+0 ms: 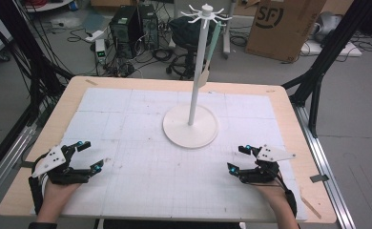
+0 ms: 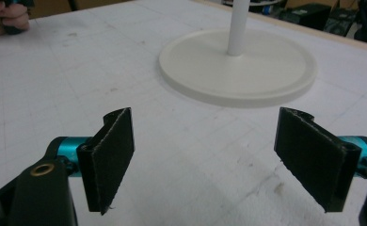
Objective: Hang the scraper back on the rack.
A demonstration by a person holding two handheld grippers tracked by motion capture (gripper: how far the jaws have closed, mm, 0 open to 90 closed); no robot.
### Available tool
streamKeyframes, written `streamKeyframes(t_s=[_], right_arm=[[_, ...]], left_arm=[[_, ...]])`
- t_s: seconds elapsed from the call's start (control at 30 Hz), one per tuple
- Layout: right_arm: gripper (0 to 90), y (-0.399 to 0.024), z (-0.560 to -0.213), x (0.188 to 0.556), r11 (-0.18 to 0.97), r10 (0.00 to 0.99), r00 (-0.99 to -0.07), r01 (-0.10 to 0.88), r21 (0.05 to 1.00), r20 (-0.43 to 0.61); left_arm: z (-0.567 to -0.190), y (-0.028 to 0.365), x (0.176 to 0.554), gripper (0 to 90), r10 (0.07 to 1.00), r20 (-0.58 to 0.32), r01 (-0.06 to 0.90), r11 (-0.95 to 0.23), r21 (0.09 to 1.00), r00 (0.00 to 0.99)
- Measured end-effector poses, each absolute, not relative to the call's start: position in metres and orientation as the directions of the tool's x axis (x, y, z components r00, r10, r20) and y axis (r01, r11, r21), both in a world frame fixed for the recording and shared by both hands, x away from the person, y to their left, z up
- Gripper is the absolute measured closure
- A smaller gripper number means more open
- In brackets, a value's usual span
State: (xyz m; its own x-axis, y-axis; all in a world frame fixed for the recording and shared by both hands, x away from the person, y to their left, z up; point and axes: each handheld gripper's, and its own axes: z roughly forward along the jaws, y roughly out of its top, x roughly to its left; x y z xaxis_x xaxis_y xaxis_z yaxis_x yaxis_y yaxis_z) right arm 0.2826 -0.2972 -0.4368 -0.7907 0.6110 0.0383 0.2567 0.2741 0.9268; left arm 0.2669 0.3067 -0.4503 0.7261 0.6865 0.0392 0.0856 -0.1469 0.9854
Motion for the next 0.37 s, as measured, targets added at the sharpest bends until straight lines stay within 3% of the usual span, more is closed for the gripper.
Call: streamKeyframes(t_s=[0.37], right_arm=[[19.8,-0.2989,-0.4469,0.2809,0.27,0.618,-0.785,0.254,0.929,0.036]], left_arm=[[-0.4502,0.3065,0.267,15.9,0.685,0.039,0.087,-0.148,0.985,0.727]])
